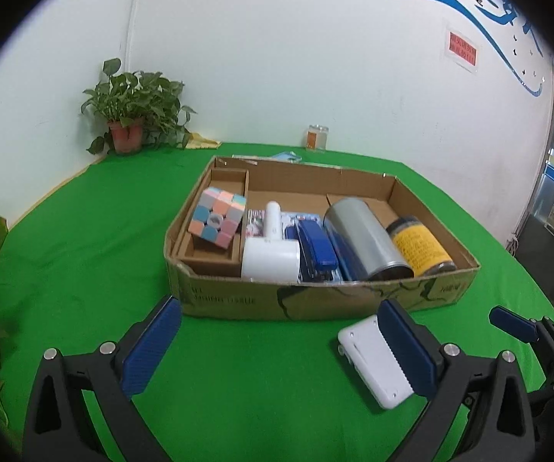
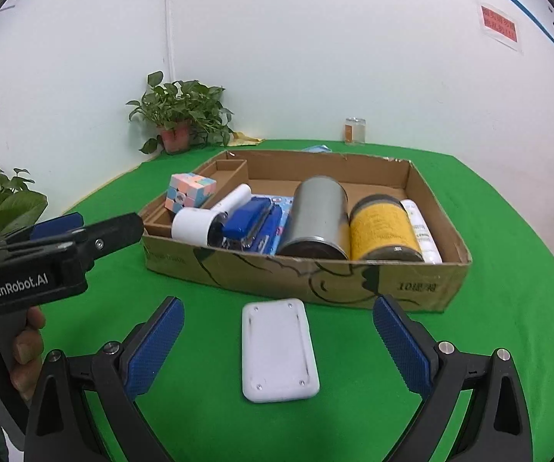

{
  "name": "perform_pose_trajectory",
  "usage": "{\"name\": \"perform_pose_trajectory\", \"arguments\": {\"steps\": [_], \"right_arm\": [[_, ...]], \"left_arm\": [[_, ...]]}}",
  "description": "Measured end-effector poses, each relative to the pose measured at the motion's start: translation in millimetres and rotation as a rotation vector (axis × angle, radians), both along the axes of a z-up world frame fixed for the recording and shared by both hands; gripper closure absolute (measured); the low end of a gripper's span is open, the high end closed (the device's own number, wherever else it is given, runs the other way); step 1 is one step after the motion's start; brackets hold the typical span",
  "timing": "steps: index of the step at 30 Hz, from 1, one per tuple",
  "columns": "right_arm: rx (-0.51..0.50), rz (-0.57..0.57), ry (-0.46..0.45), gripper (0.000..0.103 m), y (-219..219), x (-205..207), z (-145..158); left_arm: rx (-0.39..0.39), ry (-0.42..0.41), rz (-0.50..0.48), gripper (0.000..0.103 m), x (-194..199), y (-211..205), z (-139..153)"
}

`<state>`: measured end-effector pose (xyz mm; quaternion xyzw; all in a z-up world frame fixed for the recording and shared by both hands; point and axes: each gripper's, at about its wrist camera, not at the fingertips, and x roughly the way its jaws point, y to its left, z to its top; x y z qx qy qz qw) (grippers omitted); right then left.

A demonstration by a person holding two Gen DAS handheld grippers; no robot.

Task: Organize rigid objects
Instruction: 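Move the left tool to the white rectangular case and grasp it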

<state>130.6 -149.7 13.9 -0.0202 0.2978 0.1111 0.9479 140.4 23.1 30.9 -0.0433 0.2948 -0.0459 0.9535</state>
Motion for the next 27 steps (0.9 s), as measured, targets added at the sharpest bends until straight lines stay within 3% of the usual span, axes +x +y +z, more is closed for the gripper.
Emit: {"name": "perform_pose_trajectory", "arguments": {"steps": [6,8,11,14,17,18,23,27], "right_arm": [[0.04,0.036,0.164,0.004,-15.5,18.9,-33.7],[0.038,0.085,0.276,0.004,-14.6,32.6,-55.5],[0.009,0.082,0.401,0.014,-13.1,51.5,-81.8],[0.011,0.095,0.392,0.018,-8.9,60.0,-87.1],[-0.028,0.138,0.352,0.028,1.2,61.6,-90.6],[-0.018,0.154,0.369,0.039,3.1,62.5,-93.3],[0.023,0.136,0.379,0.04,-0.8,48.8,-97.1],[0.172,0.119,0.453,0.039,-14.2,28.5,-93.0]], "left_arm": [[-0.009,0.11,-0.016,0.001,-10.3,-4.0,-19.7],[-0.03,0.148,-0.028,0.001,-10.8,-4.5,-24.6],[-0.045,0.174,-0.017,0.001,-11.7,-5.0,-32.3],[-0.043,0.203,0.002,0.001,-10.0,-4.3,-40.8],[-0.12,0.24,-0.037,0.002,-8.8,-1.7,-46.1],[-0.139,0.252,-0.046,0.002,-8.0,-1.6,-47.6],[-0.241,0.325,-0.105,0.003,-3.9,-4.8,-59.3],[-0.48,0.401,-0.203,0.003,-8.1,-7.8,-75.6]]}}
